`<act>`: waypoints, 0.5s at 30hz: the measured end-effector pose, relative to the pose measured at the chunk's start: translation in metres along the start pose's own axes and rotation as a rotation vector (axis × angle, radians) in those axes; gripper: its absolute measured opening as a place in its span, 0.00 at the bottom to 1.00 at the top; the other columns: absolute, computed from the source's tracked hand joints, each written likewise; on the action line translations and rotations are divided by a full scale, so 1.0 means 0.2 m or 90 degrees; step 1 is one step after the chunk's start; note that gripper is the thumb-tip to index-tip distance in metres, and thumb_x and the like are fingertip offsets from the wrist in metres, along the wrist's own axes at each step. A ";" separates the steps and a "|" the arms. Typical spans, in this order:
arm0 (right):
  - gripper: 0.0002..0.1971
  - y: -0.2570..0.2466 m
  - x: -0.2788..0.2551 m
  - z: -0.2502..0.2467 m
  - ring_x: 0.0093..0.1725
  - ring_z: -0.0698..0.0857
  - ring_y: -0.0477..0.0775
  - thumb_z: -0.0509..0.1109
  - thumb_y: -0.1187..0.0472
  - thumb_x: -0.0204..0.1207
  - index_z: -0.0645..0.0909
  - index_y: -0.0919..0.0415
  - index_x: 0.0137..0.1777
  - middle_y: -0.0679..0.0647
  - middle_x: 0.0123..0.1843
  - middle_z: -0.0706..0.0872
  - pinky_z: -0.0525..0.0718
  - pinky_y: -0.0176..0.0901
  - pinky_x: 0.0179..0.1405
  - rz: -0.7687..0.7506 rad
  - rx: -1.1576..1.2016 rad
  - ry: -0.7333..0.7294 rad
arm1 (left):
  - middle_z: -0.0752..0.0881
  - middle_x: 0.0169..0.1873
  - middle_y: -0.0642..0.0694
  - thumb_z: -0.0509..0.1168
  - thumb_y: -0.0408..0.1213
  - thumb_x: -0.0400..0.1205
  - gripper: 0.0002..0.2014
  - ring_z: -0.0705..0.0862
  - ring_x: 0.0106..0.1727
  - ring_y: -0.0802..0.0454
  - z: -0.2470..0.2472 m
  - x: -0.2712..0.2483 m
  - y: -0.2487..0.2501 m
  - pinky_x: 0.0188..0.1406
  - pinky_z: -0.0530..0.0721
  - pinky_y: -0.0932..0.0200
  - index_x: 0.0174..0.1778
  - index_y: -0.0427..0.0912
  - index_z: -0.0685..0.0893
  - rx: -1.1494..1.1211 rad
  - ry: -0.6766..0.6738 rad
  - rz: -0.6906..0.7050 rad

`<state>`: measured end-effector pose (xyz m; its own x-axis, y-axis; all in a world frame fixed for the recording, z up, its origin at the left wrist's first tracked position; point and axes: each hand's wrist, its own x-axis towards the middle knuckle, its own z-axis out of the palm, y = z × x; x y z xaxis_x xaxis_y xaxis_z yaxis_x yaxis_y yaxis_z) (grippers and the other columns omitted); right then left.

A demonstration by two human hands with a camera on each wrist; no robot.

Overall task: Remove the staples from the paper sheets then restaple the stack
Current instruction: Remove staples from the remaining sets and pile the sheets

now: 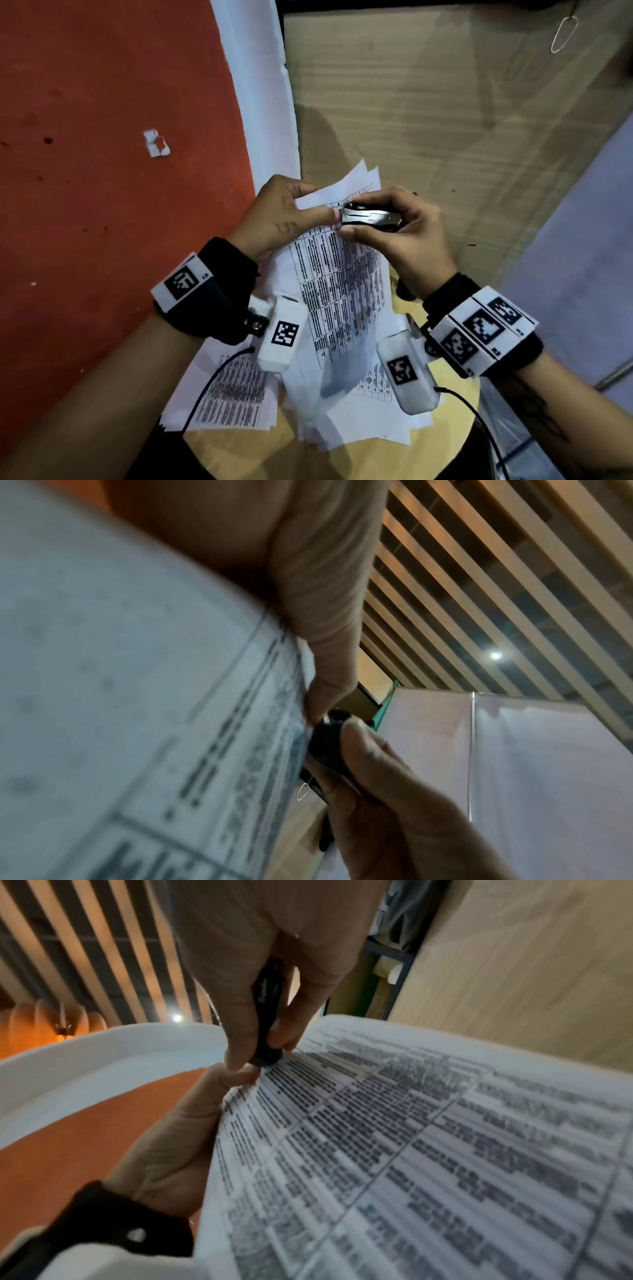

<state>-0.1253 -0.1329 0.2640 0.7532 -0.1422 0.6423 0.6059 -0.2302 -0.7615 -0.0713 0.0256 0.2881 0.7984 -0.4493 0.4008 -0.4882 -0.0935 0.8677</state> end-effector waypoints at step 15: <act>0.18 0.23 -0.06 -0.17 0.54 0.81 0.38 0.81 0.71 0.59 0.86 0.64 0.50 0.55 0.64 0.77 0.82 0.26 0.33 0.307 0.010 -0.047 | 0.87 0.35 0.35 0.73 0.48 0.63 0.18 0.80 0.35 0.51 -0.18 0.06 -0.07 0.39 0.79 0.55 0.40 0.36 0.89 0.150 -0.018 0.011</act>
<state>-0.1150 -0.1743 0.2247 0.9649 -0.1600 0.2080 0.1865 -0.1396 -0.9725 -0.0426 0.0532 0.2908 0.7805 -0.4770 0.4040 -0.5735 -0.2891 0.7665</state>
